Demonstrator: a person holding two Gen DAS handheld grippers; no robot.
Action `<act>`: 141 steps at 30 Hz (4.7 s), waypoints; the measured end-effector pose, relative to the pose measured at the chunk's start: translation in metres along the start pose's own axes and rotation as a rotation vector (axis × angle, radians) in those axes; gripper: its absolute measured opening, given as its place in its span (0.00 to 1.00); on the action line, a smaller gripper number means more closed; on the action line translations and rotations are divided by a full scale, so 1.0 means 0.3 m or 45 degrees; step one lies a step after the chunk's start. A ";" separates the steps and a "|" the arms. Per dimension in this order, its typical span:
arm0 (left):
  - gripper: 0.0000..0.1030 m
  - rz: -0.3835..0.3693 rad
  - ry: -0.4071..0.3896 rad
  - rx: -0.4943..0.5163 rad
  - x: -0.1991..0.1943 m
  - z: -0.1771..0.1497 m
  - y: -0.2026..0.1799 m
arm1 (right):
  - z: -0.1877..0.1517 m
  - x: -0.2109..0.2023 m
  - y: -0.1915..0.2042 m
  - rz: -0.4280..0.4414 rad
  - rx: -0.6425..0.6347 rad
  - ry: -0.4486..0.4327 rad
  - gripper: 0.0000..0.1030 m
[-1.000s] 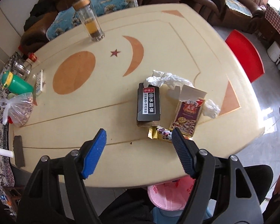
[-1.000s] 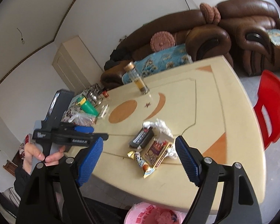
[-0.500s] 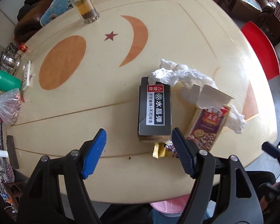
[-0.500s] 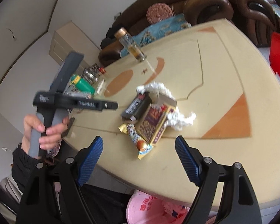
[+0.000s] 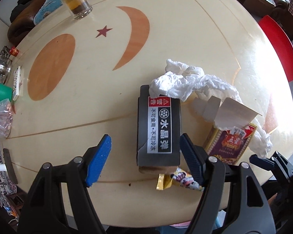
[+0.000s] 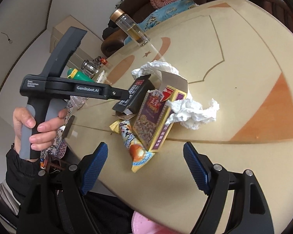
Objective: Collect trash
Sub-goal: 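Move the left tool to the black box while the right tool approaches the yellow-purple box, then close the left tool on the black box while the right tool grasps the yellow-purple box, then lift the black box and yellow-purple box off the table, then carry the black box and yellow-purple box over the pink bin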
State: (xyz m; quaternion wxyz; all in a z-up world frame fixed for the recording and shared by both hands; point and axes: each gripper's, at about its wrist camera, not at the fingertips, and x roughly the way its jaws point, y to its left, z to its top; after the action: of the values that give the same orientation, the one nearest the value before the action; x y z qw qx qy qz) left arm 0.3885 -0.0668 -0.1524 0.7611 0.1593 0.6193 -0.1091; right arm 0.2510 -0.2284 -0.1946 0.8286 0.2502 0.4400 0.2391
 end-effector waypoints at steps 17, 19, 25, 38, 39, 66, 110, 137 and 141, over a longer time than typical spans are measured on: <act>0.69 -0.003 0.035 0.049 0.090 0.076 -0.058 | 0.064 0.113 -0.022 0.100 -0.002 -0.013 0.76; 0.69 -0.004 0.046 0.039 0.108 0.085 -0.055 | 0.077 0.126 -0.013 0.112 -0.006 -0.012 0.76; 0.69 -0.033 0.046 0.028 0.146 0.102 -0.037 | 0.086 0.141 -0.002 0.126 -0.027 -0.025 0.76; 0.52 -0.095 -0.004 0.041 0.172 0.130 -0.025 | 0.103 0.184 -0.029 0.092 0.008 -0.006 0.31; 0.52 -0.096 -0.005 0.038 0.175 0.131 -0.025 | 0.104 0.185 -0.037 0.104 0.021 -0.003 0.30; 0.52 -0.076 -0.105 -0.090 0.002 0.031 0.072 | 0.077 0.016 0.102 0.034 -0.132 -0.168 0.19; 0.52 -0.106 -0.241 -0.010 -0.370 -0.378 0.089 | 0.014 -0.311 0.331 -0.131 -0.272 -0.361 0.19; 0.52 -0.132 -0.493 0.086 -0.669 -0.788 -0.042 | -0.209 -0.614 0.542 -0.315 -0.389 -0.403 0.19; 0.52 -0.152 -0.478 0.075 -0.649 -0.835 -0.040 | -0.257 -0.619 0.556 -0.334 -0.391 -0.380 0.19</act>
State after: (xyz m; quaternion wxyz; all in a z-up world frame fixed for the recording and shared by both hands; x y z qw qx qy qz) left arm 0.1160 0.0105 -0.0090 0.8505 0.1213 0.4713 -0.1998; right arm 0.0637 -0.2003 -0.0149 0.9367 0.0947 0.2998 0.1539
